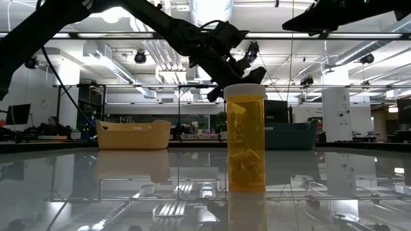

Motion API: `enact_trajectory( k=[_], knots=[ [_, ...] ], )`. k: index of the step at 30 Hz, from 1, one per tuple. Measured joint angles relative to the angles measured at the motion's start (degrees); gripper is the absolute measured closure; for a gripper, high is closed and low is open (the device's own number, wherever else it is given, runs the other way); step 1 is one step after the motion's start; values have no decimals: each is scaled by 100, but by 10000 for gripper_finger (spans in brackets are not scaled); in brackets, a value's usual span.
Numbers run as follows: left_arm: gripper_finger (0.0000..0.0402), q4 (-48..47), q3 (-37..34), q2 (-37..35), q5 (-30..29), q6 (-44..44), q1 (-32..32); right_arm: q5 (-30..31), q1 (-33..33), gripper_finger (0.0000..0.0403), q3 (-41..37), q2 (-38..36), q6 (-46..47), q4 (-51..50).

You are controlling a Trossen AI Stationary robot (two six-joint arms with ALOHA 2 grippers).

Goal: Pick and place medicine bottles into bin by pill shape (circle, oval)
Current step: Put the orange tablet bottle into the yellow bin

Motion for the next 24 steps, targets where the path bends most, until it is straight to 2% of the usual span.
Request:
enact_trajectory(
  k=[6,10,13,18,24],
  knots=[
    [255,-49,22,-74,5,6,-27,1,0,330,0,-2,-11,-28],
    [255,-63,11,-522,85,154,-191,2,0,330,0,-2,-11,-54],
    [255,-431,-11,-972,153,449,-386,0,0,330,0,-2,-11,-59],
    [255,-1351,-77,-1681,166,915,-908,-2,2,330,-4,1,-11,-94],
    [255,-1800,-402,-2269,173,1113,-1729,-9,2,330,-7,13,47,-95]
  ],
)
